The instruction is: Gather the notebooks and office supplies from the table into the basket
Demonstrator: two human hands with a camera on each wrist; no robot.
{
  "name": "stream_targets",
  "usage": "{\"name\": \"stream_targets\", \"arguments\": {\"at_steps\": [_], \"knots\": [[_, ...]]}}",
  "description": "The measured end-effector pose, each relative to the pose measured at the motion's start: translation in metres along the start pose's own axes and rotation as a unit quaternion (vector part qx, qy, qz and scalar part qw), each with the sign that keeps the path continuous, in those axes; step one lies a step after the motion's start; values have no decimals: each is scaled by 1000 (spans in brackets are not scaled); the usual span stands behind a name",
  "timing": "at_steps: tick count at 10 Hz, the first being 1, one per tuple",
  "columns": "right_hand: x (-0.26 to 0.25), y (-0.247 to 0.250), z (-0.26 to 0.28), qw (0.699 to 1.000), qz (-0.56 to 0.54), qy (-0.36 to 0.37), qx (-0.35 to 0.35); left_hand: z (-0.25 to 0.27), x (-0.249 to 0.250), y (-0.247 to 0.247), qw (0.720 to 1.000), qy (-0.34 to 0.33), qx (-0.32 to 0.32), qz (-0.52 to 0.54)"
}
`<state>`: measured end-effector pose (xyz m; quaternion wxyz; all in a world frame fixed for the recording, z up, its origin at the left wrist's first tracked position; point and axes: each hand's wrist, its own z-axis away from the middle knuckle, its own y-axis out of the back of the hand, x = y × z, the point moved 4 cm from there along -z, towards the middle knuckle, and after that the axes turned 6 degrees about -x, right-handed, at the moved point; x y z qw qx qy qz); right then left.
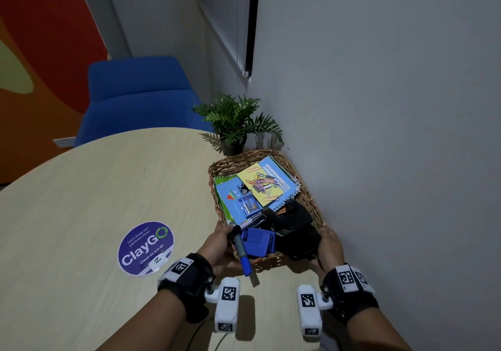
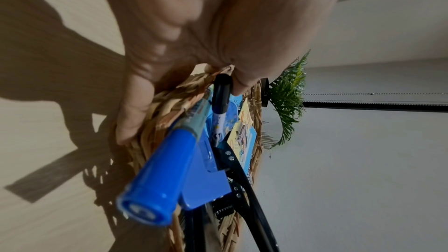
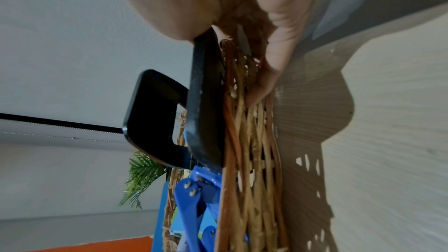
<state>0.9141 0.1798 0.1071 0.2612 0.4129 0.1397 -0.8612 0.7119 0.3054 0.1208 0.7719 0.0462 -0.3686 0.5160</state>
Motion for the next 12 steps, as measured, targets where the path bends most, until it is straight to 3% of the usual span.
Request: {"name": "stream_targets", "arguments": {"at_steps": [3, 6, 8, 10, 11, 12], "knots": [[1, 0, 4, 995, -84, -55, -25, 4, -3, -2, 1000, -16, 5, -7], [-2, -6, 31, 979, -191, -45, -50, 7, -36, 9, 1000, 6, 4, 11], [-8, -4, 41, 972, -225, -41, -49, 22, -46, 10, 996, 8, -4, 86], [-16, -8, 69, 986, -162, 13, -33, 52, -46, 60, 995, -5, -5, 99], [-15, -11, 88, 995, -41, 86, 16, 104, -38, 105, 998, -61, 18, 25], [-9, -14, 109, 983, 16, 178, 34, 167, -47, 166, 993, -103, 65, 5]]}}
